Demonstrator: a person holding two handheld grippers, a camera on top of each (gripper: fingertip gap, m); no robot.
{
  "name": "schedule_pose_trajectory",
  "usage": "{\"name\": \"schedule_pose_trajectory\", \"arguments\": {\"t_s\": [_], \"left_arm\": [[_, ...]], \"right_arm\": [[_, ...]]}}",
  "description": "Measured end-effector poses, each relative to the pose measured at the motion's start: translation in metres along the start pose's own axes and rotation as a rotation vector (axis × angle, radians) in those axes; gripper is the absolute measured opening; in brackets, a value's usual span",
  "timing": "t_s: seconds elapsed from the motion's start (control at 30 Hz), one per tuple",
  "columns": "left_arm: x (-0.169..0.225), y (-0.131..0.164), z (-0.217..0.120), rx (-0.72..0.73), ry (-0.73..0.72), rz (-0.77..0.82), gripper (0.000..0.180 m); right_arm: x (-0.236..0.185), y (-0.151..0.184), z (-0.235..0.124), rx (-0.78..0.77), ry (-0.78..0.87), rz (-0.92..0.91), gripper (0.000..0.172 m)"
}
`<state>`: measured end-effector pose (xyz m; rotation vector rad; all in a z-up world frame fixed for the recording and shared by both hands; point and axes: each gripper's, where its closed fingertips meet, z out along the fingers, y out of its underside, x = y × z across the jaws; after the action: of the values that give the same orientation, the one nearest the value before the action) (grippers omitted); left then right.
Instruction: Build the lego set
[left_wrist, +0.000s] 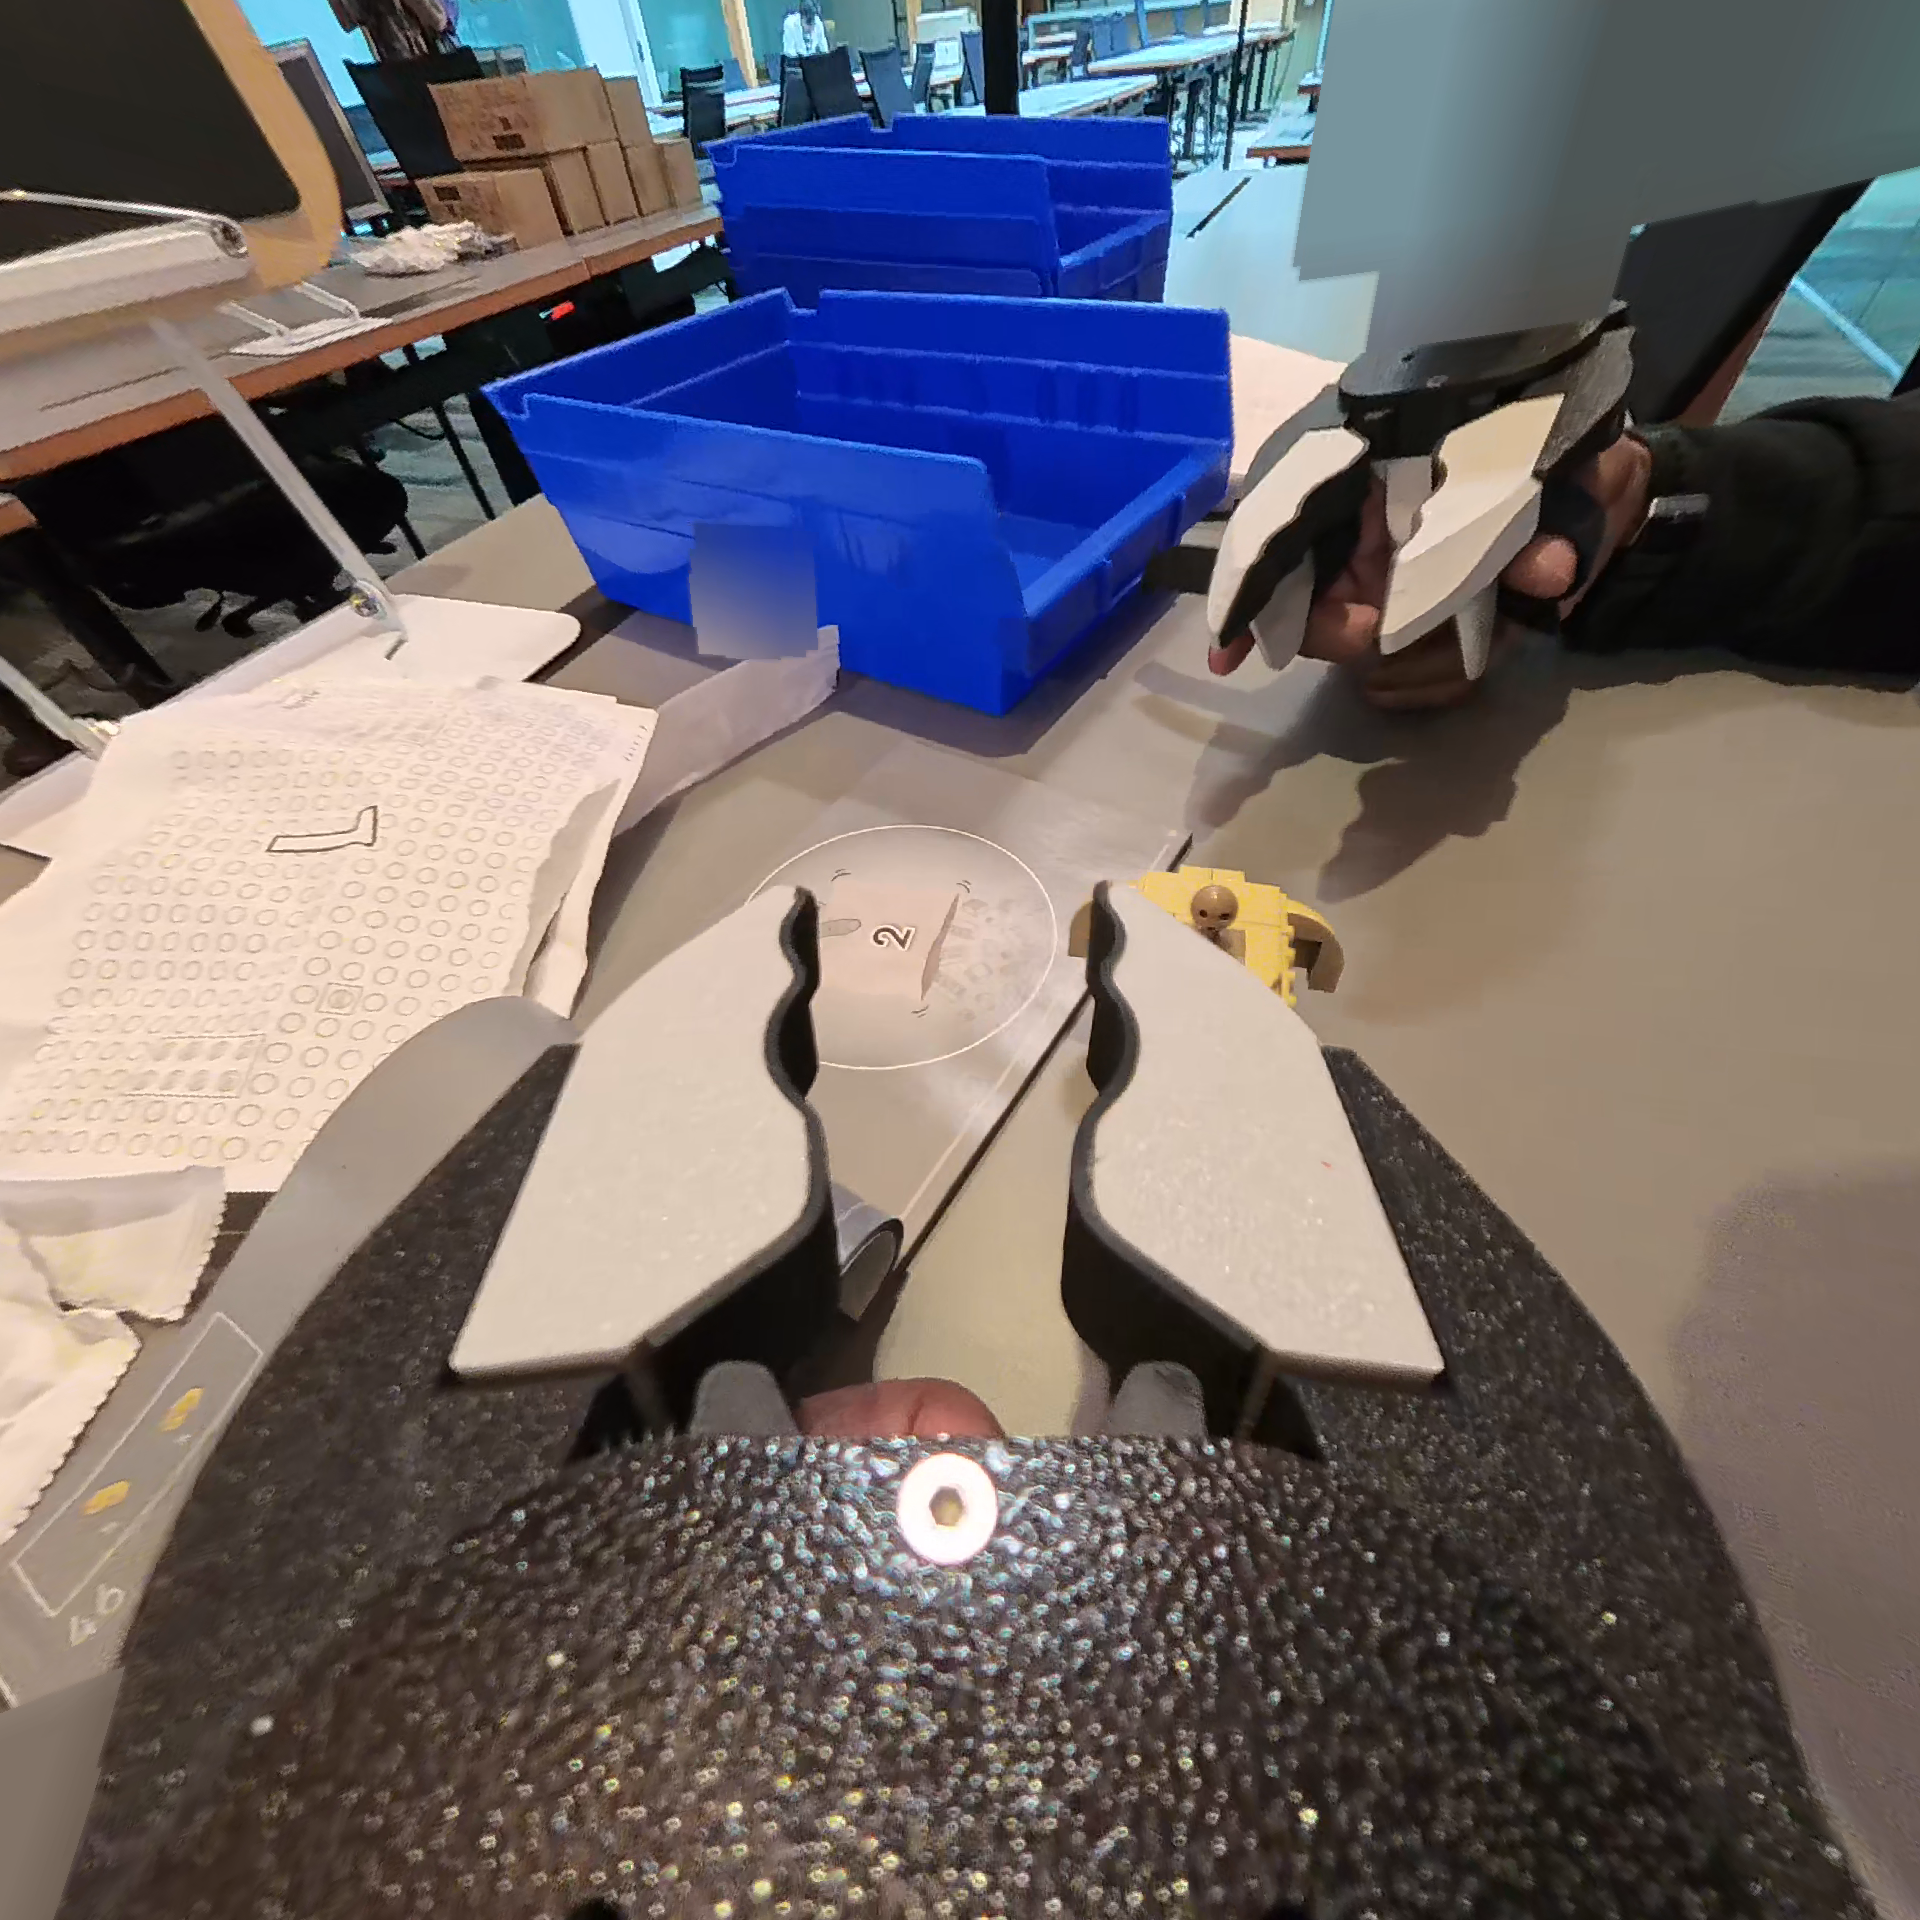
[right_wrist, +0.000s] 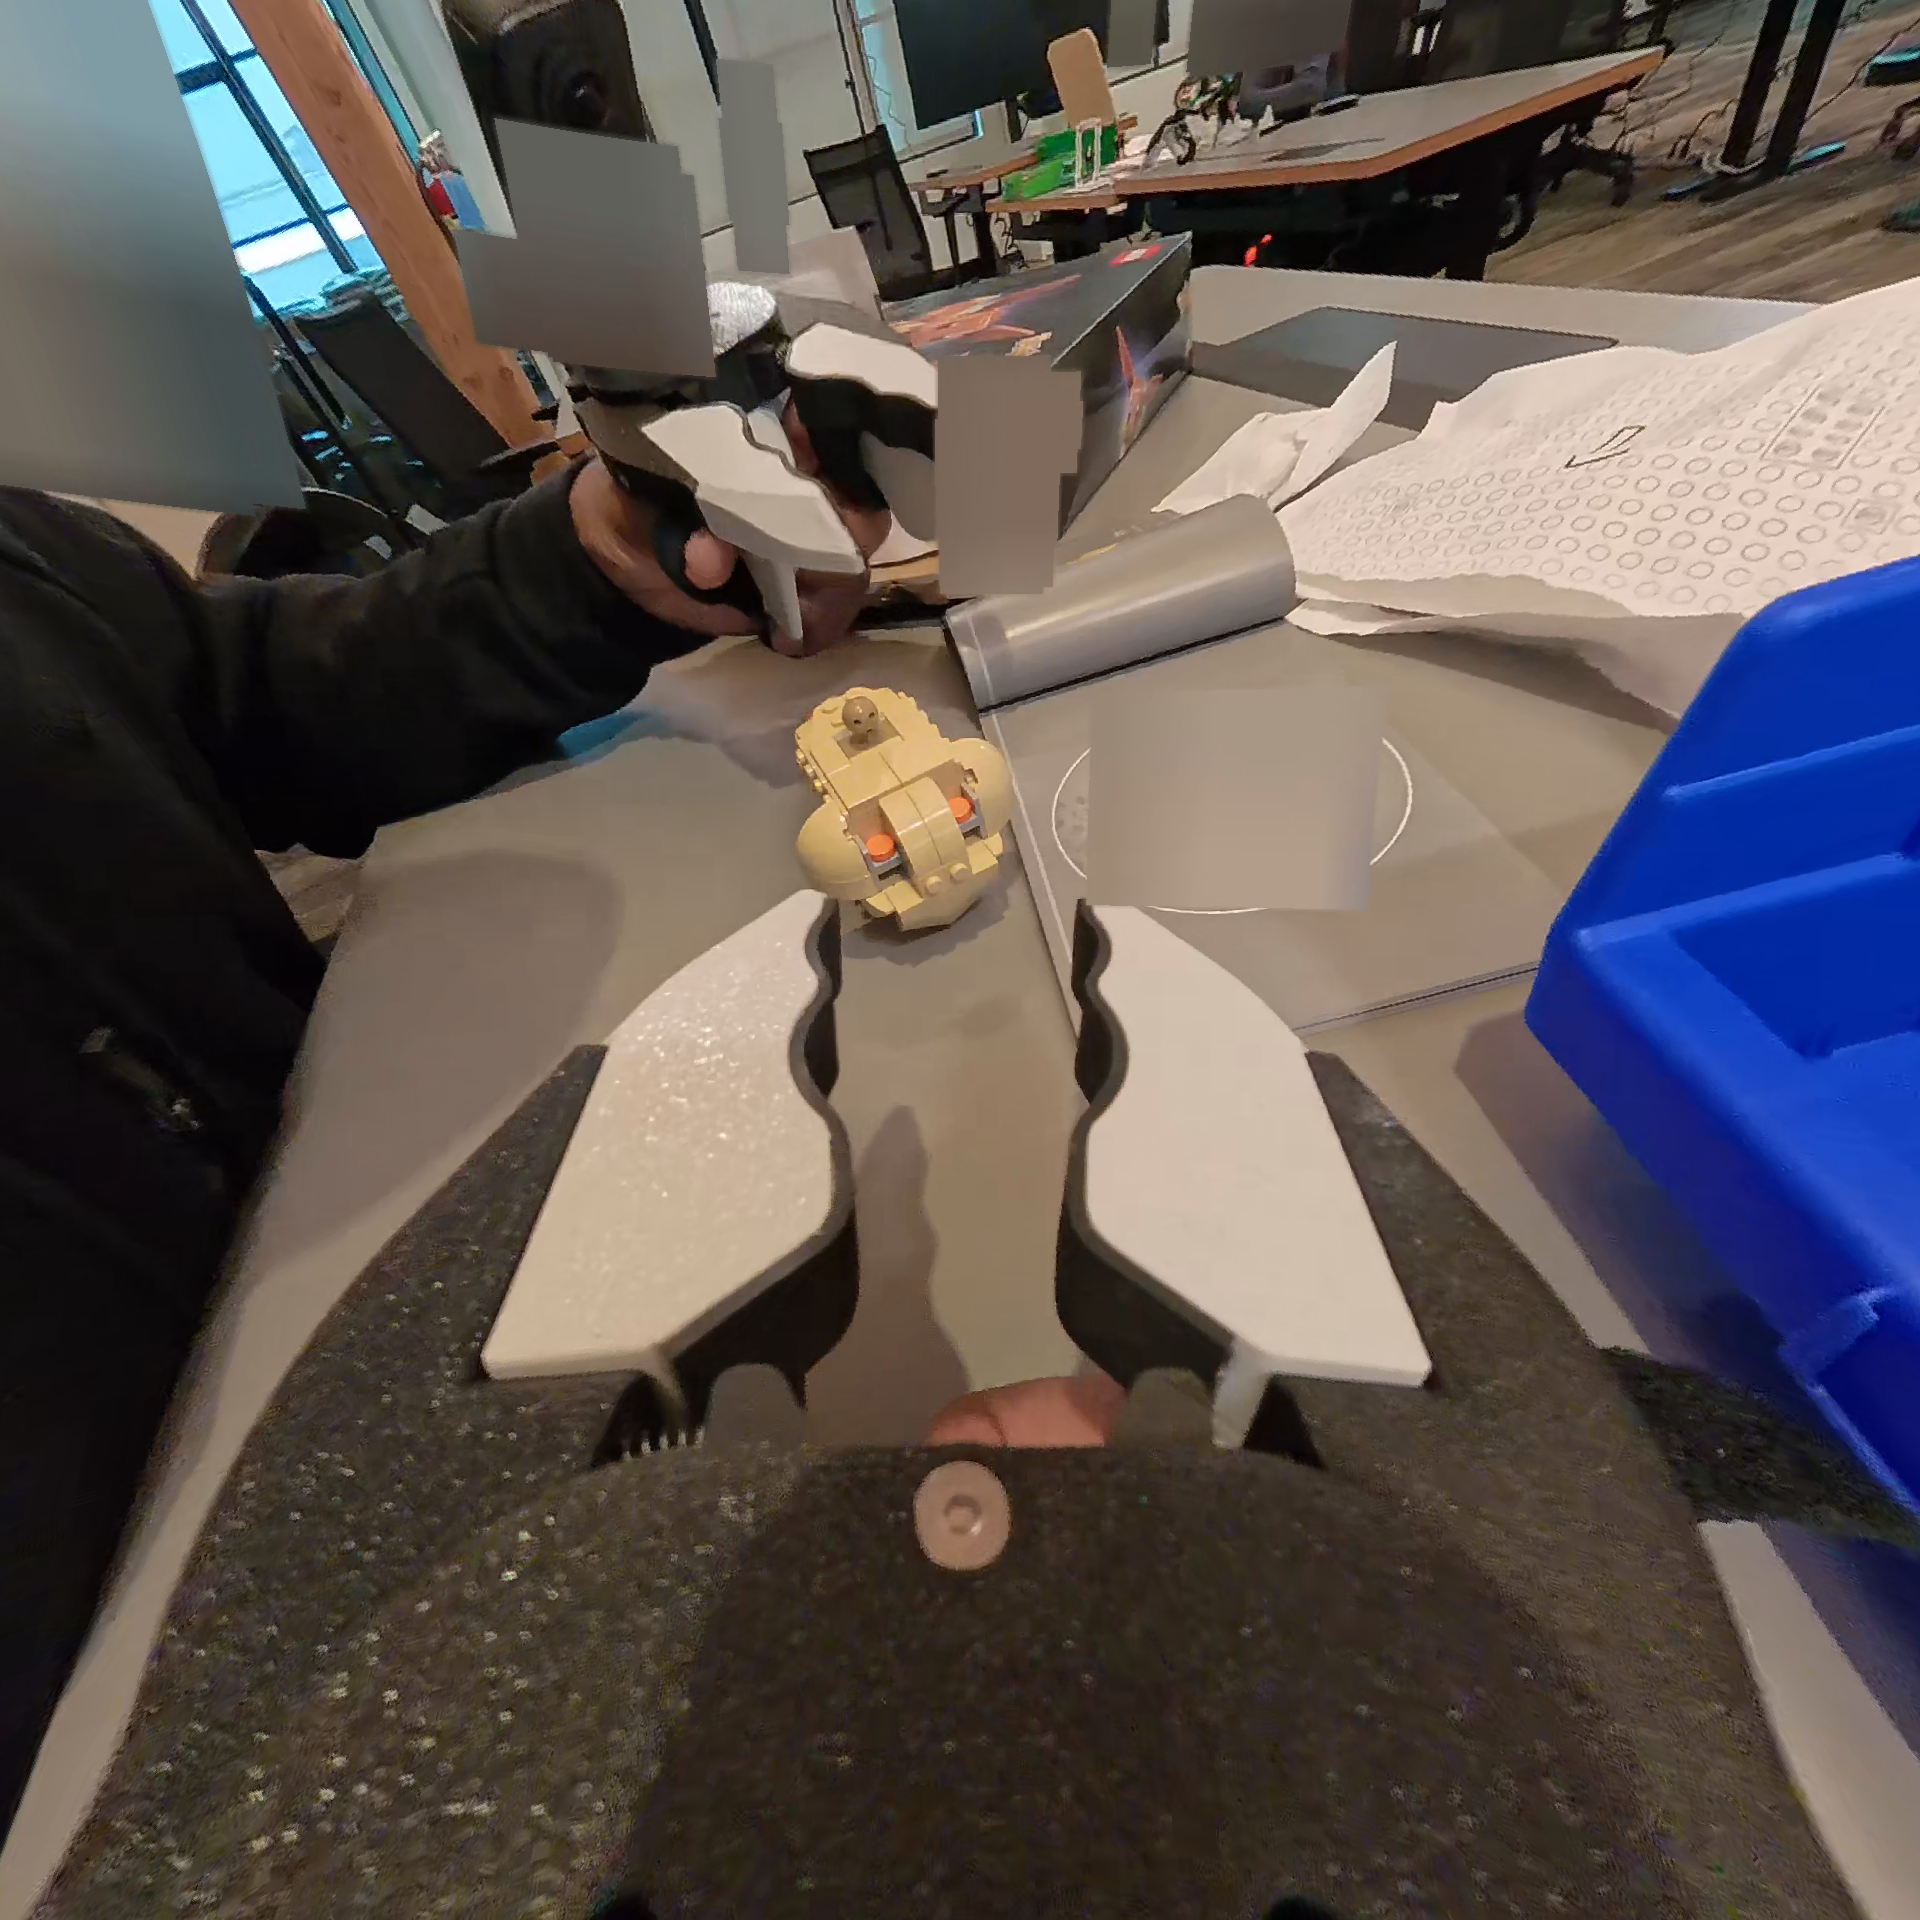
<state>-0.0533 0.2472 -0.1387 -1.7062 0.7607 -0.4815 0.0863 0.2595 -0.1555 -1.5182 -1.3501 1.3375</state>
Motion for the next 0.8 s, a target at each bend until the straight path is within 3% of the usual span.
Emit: {"name": "schedule_pose_trajectory", "arguments": {"t_s": [0.33, 0.8], "left_arm": [[-0.018, 0.008, 0.000, 0.028, -0.045, -0.098, 0.046], [-0.026, 0.006, -0.002, -0.004, -0.167, -0.056, 0.044]], "right_arm": [[0.002, -0.003, -0.001, 0.024, -0.024, 0.037, 0.042], [-0.004, 0.001, -0.002, 0.000, 0.000, -0.014, 0.040]]}}
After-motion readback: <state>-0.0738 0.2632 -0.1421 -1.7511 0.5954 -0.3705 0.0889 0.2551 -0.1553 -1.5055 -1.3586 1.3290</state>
